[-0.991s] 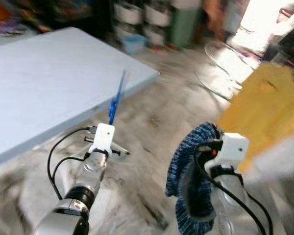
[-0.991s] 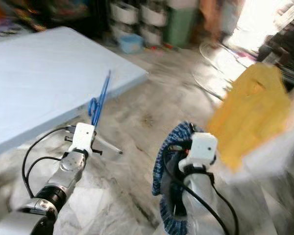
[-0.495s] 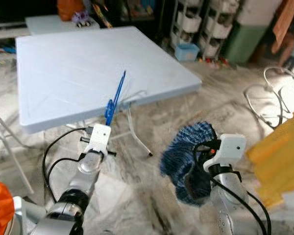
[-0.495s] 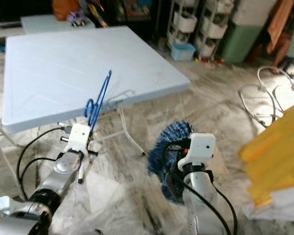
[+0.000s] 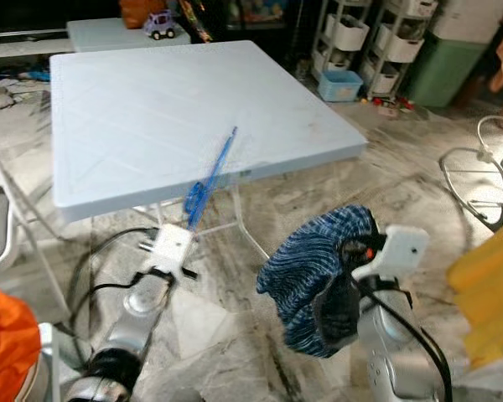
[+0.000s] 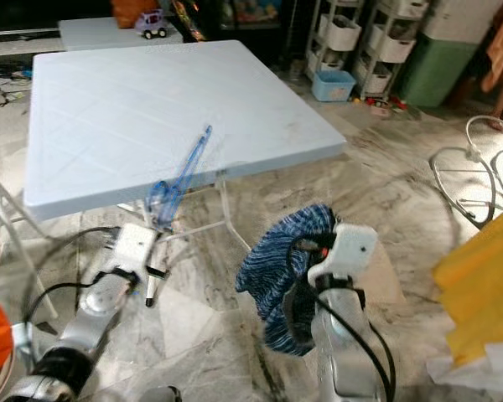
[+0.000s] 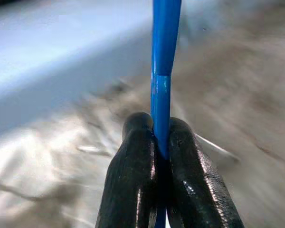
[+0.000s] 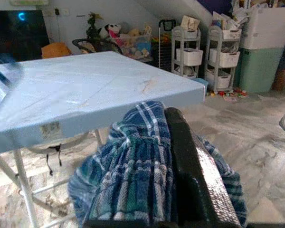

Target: Hang hanger

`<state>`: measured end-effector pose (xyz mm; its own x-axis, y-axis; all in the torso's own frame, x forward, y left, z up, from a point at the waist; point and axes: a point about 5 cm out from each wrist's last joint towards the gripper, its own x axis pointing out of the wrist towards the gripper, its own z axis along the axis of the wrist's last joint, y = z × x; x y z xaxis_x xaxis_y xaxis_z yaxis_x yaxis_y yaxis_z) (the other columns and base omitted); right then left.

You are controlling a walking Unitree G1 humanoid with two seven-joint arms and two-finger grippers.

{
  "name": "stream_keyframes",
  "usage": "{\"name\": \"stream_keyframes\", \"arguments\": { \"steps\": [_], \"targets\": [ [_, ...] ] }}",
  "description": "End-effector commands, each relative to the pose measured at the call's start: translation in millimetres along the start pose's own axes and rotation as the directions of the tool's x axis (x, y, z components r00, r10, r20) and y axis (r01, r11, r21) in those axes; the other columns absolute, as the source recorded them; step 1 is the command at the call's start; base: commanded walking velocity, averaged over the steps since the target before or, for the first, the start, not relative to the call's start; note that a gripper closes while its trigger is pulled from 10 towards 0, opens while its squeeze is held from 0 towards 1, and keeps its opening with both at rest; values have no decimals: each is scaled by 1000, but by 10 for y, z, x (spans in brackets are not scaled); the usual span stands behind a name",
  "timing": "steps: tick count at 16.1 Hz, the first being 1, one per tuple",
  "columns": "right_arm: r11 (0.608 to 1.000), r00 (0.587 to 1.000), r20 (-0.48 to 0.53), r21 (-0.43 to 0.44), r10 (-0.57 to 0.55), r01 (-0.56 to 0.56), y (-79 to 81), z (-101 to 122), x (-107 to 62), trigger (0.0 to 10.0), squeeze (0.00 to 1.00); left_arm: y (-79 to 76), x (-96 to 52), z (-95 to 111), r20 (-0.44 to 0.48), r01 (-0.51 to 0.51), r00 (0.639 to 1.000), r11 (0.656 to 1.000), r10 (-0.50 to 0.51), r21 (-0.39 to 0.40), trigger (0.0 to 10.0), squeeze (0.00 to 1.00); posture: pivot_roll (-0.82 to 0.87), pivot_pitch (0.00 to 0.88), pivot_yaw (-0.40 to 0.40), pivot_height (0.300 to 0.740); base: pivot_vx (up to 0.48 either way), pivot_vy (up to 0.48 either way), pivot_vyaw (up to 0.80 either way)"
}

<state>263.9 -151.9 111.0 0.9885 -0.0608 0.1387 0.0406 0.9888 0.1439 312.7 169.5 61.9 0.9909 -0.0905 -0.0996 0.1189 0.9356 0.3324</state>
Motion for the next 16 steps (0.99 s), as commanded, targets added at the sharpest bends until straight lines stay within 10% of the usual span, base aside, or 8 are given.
{"name": "stream_keyframes", "arguments": {
  "steps": [1, 10, 16],
  "targets": [
    [999, 998, 54, -37, 19, -17, -35, 113, 5, 10000, 0, 82, 25, 193, 100, -68, 993, 998, 67, 14, 10000, 0, 259, 0, -96, 740, 0, 0, 0],
    [988, 993, 98, -150, 61, -45, -111, 286, 79, 10000, 0, 97, -15, 162, 23, -104, 994, 994, 105, -35, 10000, 0, 218, 37, -97, 740, 0, 0, 661],
    [996, 986, 167, -85, 13, 1, -169, 442, 197, 10000, 0, -62, 88, 275, 26, -39, 999, 998, 41, -46, 10000, 0, 215, 18, -78, 740, 191, 0, -241]
  ]
}}
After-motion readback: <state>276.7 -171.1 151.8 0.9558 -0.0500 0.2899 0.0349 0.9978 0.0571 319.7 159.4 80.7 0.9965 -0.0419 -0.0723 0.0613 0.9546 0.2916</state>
